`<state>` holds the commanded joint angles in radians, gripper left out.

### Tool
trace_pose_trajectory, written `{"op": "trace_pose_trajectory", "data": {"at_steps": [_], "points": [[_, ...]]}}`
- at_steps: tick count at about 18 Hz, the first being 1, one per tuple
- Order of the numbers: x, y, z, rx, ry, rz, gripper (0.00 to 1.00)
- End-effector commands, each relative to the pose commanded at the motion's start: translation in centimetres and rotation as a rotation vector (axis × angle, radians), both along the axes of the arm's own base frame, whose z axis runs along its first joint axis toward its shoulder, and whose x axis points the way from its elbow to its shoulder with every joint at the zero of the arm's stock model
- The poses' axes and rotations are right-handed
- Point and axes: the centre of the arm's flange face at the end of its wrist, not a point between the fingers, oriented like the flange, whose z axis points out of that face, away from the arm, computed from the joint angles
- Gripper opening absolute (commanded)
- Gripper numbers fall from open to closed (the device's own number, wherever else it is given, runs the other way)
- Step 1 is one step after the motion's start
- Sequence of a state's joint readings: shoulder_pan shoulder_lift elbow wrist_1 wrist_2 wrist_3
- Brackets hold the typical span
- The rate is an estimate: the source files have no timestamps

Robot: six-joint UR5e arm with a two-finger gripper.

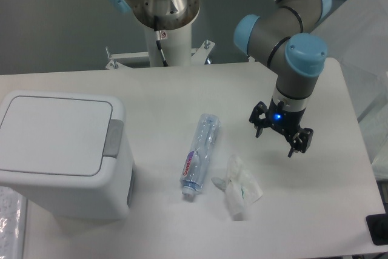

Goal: Open the trash can
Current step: 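Move the gripper over to the lid edge of the white trash can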

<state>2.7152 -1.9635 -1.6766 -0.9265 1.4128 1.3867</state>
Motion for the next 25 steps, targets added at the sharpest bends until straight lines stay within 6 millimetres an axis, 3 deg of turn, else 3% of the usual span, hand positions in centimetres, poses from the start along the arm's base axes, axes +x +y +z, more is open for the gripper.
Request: {"op": "trace_pose_trajectory", "data": {"at_steps": [5, 8, 13, 19, 22, 25], "points": [[0.7, 1.1, 0.5, 0.045, -0.016, -0.006, 1.0], [0.7, 2.2, 2.4, 0.099, -0.037, 0.131, 1.0], [2.0, 6.2, 6.0, 0.198, -0.086, 0.287, 1.0], [4.8, 11.9, 11.0, 0.327, -0.201, 0.532, 1.0], [7.7, 15.1, 13.7, 0.372, -0.231, 0.55, 1.0], [10.1, 16.3, 16.4, 0.419, -0.265, 0.56, 1.0]]}}
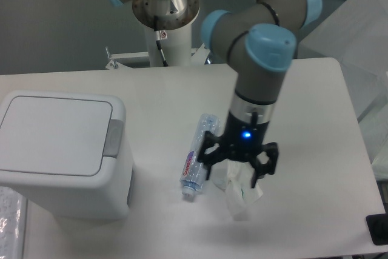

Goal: Open the trash can
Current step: 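Move the gripper over to the lid edge of the white trash can, then push the lid edge upward with the gripper to flip the lid open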

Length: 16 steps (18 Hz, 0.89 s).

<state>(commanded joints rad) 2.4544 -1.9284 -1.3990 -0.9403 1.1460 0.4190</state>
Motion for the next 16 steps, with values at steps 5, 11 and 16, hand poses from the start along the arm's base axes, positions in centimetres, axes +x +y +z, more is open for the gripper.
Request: {"op": "trace_pose_trajectory", "data": {"at_steps": [5, 11, 16], "points": [[3.2, 0.3, 3.5, 0.084, -0.054, 0.001, 1.0], [8.0, -0.7, 4.1, 0.077, -0.108, -0.03, 1.0], [11.2, -3.2, 2.9, 0.057, -0.114, -0.048, 1.0]]}}
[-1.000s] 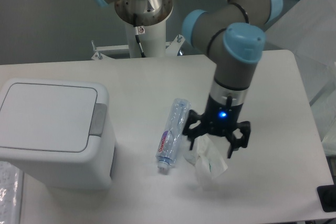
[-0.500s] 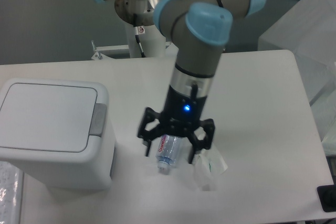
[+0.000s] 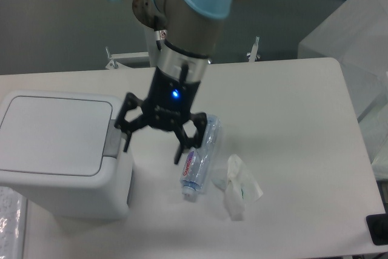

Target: Open the trash can

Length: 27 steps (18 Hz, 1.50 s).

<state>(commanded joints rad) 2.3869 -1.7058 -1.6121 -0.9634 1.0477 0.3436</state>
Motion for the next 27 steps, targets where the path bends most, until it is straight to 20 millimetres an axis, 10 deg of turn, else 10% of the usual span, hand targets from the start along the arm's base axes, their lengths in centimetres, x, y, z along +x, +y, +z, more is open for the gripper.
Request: {"op": "trace_pose_trajectory", "data": {"at_steps": [20, 27], "points": [[-1.1, 1.4, -1.8, -0.018, -0.005, -0.001, 1.0], [-2.4, 2.0, 1.9, 0.031, 0.049, 0.01, 1.0]]}}
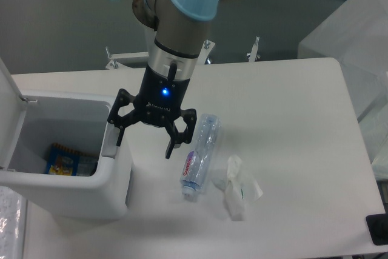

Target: Open the trash can

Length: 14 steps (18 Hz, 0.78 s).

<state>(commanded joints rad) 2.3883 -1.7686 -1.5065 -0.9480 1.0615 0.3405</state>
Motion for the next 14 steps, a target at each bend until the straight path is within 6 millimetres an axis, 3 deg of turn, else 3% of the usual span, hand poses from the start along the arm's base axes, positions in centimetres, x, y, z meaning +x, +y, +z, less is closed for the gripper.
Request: {"op": "trace_pose_trajectory", "data": {"at_steps": [3, 5, 9, 14], "points": [[-2.9, -1.0, 0.7, -0.005, 0.039, 0.047, 1.0], [-3.7, -0.8, 0.5, -0.015, 0.1, -0.008, 1.0], [-6.7, -1.1, -4.1, -0.149, 0.288, -0.188, 1.0], [-11.3, -6.5, -9.3, -0.265, 0.396, -0.389, 1.0]]}}
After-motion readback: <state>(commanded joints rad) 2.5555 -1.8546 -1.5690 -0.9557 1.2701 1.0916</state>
